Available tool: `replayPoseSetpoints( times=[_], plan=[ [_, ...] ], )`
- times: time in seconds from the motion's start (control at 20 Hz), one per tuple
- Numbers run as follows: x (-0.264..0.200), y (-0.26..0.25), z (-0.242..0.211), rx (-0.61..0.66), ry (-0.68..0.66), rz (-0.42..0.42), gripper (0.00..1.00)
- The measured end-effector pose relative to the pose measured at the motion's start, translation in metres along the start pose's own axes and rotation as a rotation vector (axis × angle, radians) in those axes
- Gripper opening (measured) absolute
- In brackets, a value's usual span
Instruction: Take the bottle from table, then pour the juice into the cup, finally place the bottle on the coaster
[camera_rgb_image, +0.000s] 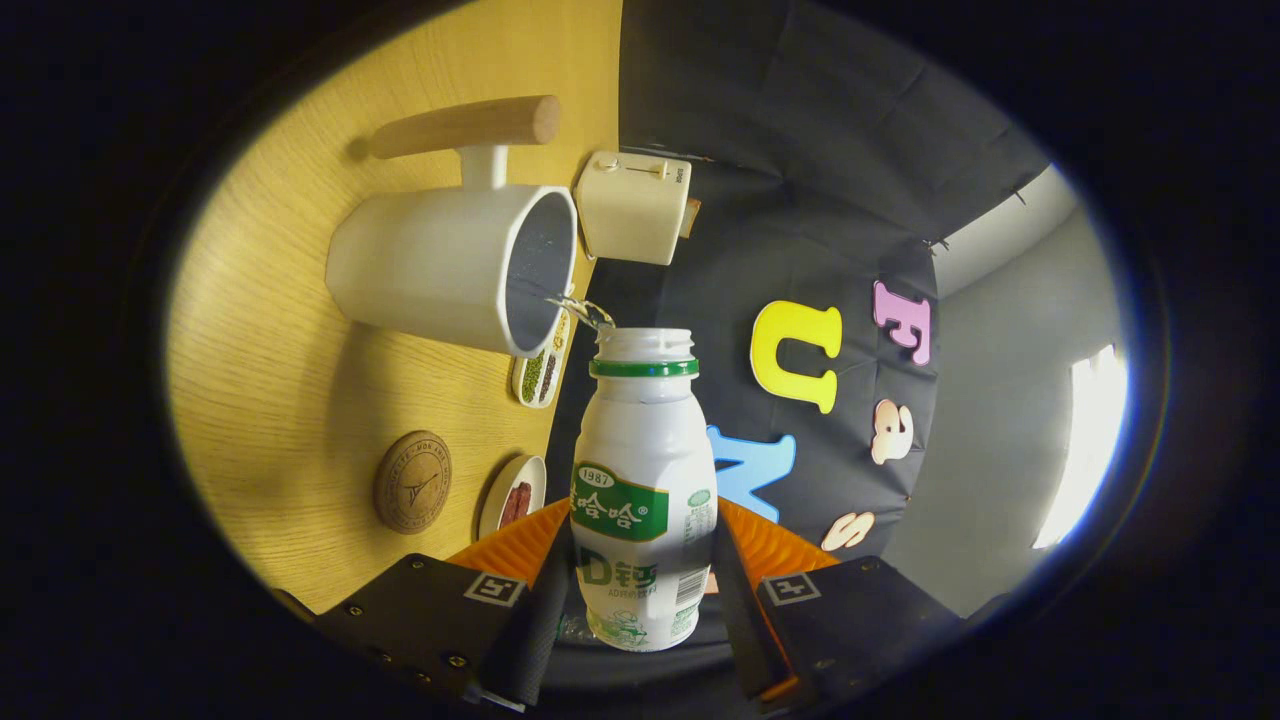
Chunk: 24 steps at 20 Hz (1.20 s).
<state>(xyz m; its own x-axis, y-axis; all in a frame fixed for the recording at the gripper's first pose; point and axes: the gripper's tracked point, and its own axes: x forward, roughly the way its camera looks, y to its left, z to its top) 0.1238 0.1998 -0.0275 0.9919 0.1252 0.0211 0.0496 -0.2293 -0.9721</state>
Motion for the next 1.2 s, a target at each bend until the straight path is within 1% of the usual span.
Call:
replayPoseSetpoints(
  times=[0.6,0.95,1.2],
  plan=[
    [-0.0005,0.0002,0.0,-0.059,-0.004,0.006,0.71],
    [-0.0001,-0.0029,0.002,-0.085,-0.014,-0.004,0.71],
    [-0.0014,-0.0043,0.0052,-0.126,-0.02,-0.019,0.71]
  ],
)
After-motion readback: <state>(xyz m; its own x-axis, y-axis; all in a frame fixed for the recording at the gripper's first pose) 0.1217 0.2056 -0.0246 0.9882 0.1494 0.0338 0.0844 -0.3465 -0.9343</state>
